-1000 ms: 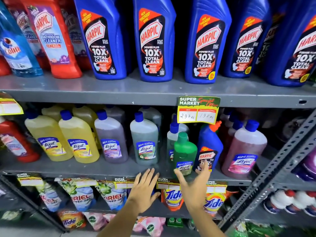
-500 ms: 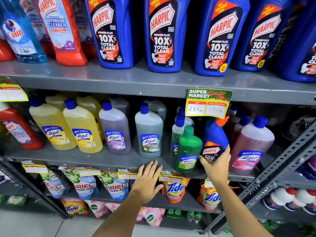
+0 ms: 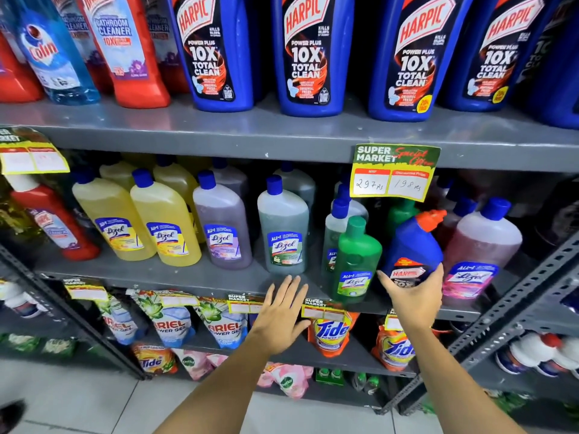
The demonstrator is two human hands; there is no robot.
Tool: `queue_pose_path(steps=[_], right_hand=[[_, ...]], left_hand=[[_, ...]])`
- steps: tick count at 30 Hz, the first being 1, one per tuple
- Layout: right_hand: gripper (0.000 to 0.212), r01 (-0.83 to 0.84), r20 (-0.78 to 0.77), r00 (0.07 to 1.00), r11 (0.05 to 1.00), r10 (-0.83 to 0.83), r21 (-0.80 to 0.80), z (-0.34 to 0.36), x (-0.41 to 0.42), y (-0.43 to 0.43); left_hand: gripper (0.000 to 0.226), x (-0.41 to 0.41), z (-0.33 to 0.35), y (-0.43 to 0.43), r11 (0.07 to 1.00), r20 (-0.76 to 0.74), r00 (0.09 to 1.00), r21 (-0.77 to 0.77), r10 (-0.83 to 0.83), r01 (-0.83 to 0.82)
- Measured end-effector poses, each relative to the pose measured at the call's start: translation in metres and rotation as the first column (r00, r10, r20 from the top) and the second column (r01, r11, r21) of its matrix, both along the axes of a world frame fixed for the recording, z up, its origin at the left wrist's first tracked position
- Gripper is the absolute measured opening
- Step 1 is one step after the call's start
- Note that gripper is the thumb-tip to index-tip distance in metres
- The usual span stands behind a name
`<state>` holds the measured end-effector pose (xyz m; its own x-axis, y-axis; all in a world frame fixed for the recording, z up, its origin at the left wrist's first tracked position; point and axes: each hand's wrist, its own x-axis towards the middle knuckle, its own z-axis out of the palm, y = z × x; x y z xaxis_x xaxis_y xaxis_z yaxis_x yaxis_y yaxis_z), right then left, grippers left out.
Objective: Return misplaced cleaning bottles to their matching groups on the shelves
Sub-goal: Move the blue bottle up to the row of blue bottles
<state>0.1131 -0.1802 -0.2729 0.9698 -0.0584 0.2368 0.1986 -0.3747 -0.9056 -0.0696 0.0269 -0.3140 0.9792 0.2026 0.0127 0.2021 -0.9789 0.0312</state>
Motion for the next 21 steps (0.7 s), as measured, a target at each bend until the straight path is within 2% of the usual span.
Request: queue_pose_path(steps=[2,4,6,8,10,11,13,15,17,21], right_hand=[[0.097,0.004,0.034,0.999,0.999,-0.006,0.054,0.010,-0.012,-0.015],[0.088,-0.001,0.110,0.994,0.993,-0.012,0.122,0.027,-0.026,-0.032],[0.087,-0.016,0.212,0.977,0.983,-0.023,0.180,0.055,-0.036,-0.050],[0.090,-0.048,0.319,0.948,0.978,-0.020,0.204,0.093,-0.040,-0.064],[0.090,-0.086,0.441,0.897,0.974,-0.016,0.210,0.139,-0.040,-0.074],[0.091,-0.113,0.496,0.868,0.972,-0.006,0.208,0.164,-0.038,-0.076],[0.088,-0.149,0.578,0.816,0.968,0.004,0.203,0.212,-0.032,-0.075],[0.089,-0.135,0.629,0.777,0.973,-0.012,0.185,0.255,-0.023,-0.068],[0.096,-0.117,0.624,0.782,0.981,-0.004,0.152,0.288,-0.010,-0.059],[0.114,-0.035,0.543,0.840,0.998,0.003,0.049,0.325,0.018,-0.040]], left_hand=[[0.066,0.003,0.025,-0.008,0.998,0.165,0.985,-0.024,-0.053,0.058],[0.057,0.010,0.064,-0.018,0.981,0.399,0.905,-0.056,-0.147,0.184],[0.051,0.018,0.115,-0.025,0.955,0.606,0.758,0.010,-0.242,0.298],[0.048,0.025,0.174,-0.027,0.919,0.745,0.583,0.104,-0.325,0.379],[0.046,0.031,0.234,-0.027,0.900,0.827,0.425,0.201,-0.368,0.388],[0.044,0.035,0.261,-0.025,0.903,0.836,0.395,0.244,-0.381,0.355],[0.043,0.046,0.300,-0.018,0.927,0.804,0.466,0.279,-0.368,0.250],[0.044,0.057,0.322,-0.012,0.959,0.730,0.622,0.228,-0.283,0.170],[0.040,0.066,0.326,-0.009,0.975,0.650,0.727,0.161,-0.219,0.150],[0.039,0.074,0.315,-0.011,0.970,0.660,0.717,0.224,-0.224,0.097]])
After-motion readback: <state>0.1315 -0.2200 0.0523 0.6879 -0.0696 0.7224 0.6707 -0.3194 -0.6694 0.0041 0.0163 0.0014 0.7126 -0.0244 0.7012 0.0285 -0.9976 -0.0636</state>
